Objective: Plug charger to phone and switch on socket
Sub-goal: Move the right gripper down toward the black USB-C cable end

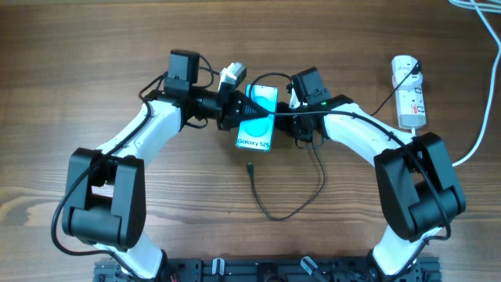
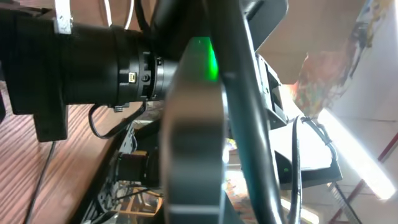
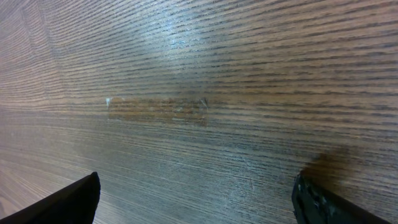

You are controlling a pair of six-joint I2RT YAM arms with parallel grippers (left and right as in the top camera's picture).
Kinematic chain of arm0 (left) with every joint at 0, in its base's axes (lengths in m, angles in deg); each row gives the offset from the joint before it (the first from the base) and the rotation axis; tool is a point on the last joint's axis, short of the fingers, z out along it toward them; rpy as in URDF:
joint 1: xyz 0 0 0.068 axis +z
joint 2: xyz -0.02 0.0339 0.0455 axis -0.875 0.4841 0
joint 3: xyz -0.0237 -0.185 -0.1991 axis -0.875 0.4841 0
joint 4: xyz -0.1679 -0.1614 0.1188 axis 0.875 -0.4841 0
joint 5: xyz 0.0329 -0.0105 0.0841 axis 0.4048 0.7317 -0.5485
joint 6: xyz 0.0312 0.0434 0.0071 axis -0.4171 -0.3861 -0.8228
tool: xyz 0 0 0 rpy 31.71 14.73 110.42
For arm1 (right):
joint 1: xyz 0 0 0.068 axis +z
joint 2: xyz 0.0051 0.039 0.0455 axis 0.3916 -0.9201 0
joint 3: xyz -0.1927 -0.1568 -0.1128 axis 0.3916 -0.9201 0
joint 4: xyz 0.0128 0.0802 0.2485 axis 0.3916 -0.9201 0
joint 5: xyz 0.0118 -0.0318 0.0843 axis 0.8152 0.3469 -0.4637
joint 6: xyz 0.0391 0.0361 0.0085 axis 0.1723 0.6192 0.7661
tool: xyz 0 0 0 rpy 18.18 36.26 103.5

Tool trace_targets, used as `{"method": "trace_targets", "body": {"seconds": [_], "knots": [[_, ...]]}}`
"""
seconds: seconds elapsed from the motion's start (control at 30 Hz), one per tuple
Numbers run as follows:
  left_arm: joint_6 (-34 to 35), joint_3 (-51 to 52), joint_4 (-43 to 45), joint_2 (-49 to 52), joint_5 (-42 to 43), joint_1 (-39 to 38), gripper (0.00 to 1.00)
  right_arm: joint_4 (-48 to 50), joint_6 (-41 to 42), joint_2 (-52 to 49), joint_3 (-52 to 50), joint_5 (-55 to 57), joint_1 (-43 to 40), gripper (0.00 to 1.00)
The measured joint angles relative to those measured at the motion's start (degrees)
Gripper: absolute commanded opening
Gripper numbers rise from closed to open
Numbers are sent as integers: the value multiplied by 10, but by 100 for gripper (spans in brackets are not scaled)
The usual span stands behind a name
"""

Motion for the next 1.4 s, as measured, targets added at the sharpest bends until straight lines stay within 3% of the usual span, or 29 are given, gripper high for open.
{"method": "trace_targets", "body": {"seconds": [0.17,0.3,0.33,0.4,0.43,0.53,0.6,0.67,0.73,0.9,0.97,1.07,1.1,1.17,1.2,1.27,1.33,1.4], "knots": [[0,0,-19,0,0,0,4,18,0,0,-2,2,0,100],[0,0,-23,0,0,0,4,181,0,-6,-11,18,-2,100],[0,0,-24,0,0,0,4,182,9,-6,-11,10,-2,100],[0,0,-25,0,0,0,4,216,7,-8,-16,-48,-10,100],[0,0,-25,0,0,0,4,294,14,-9,-18,-113,-26,100],[0,-1,-24,-1,6,0,4,473,162,-9,-18,-259,-111,100],[0,0,-25,0,4,0,4,502,231,-6,-14,-319,-167,100],[0,0,-25,0,4,0,4,408,238,-6,-12,-365,-203,100],[0,0,-26,0,5,0,4,209,154,-5,-8,-355,-205,100],[-12,0,-26,0,4,1,4,50,-6,14,-15,-284,-202,100],[-27,0,-26,0,4,10,4,-68,-78,113,-16,-194,-199,99],[-61,-3,-59,0,-1,54,4,-147,-135,177,-12,-119,-185,100],[-83,-2,-99,0,-22,85,4,-165,-155,193,-12,-93,-178,93],[-110,-4,-156,0,-83,126,4,-175,-177,198,-12,-95,-176,65],[-117,-3,-185,0,-133,144,4,-174,-185,198,-12,-110,-176,57],[-124,-2,-210,0,-203,169,4,-181,-195,198,-13,-117,-148,51],[-130,-2,-213,0,-250,186,4,-193,-185,198,-13,-81,-75,51],[-131,-2,-216,0,-291,190,4,-194,-154,197,-13,-13,51,50]]}}
